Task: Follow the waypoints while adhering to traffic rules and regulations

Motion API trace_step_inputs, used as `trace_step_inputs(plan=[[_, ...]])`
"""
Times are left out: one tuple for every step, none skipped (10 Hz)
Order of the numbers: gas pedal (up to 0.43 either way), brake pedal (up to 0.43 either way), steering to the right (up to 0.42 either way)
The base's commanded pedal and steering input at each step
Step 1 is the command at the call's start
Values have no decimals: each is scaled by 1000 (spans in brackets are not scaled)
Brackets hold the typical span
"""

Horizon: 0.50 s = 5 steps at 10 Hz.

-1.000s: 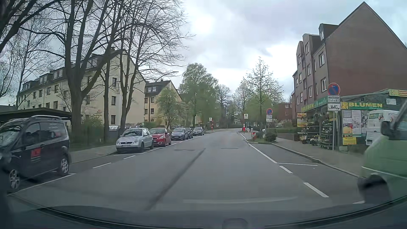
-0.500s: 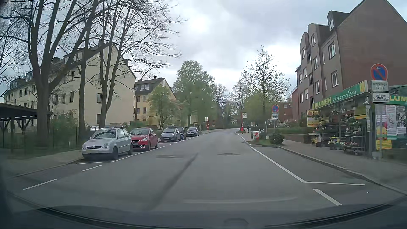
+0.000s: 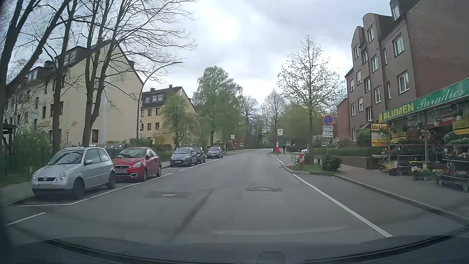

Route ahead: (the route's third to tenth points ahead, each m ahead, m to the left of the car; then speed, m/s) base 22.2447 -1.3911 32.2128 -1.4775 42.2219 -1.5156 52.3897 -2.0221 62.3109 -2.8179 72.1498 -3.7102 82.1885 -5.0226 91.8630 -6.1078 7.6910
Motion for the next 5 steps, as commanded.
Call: trace_step_inputs(plan=[[110, 0, 11], [110, 0, 11], [110, 0, 11], [110, 0, 11], [98, 0, 11]])
